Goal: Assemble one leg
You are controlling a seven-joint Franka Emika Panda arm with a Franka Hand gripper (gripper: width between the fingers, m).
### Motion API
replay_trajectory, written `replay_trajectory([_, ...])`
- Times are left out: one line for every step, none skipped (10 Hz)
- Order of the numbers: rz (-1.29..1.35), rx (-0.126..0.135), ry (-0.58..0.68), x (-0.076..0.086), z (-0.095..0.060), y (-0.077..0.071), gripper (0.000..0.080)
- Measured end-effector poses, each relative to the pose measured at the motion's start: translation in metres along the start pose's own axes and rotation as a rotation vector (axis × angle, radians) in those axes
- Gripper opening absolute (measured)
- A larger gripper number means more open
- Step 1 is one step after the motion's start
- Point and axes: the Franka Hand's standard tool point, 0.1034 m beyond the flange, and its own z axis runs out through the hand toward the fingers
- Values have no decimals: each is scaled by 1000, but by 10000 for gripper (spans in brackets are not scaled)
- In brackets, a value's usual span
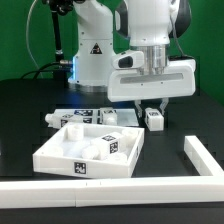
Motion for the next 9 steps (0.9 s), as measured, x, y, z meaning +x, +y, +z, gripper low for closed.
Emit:
replay_trajectory([-1,0,0,0,0,0,366])
replay_trajectory([-1,0,0,0,0,0,366])
replay_trajectory([-5,-1,-22,-2,-2,0,513])
replay_trajectory([-28,0,-60,2,-19,1,619])
replay_trajectory([-56,2,-53,12,-37,7,619])
replay_trajectory([-89,4,-51,20,-49,17,644])
replay_trajectory([-149,5,-38,31,-56,29,644])
replay_trajectory([-197,5,-20,41,-59,36,648])
replay_trajectory([-243,-1,23,47,-60,36,649])
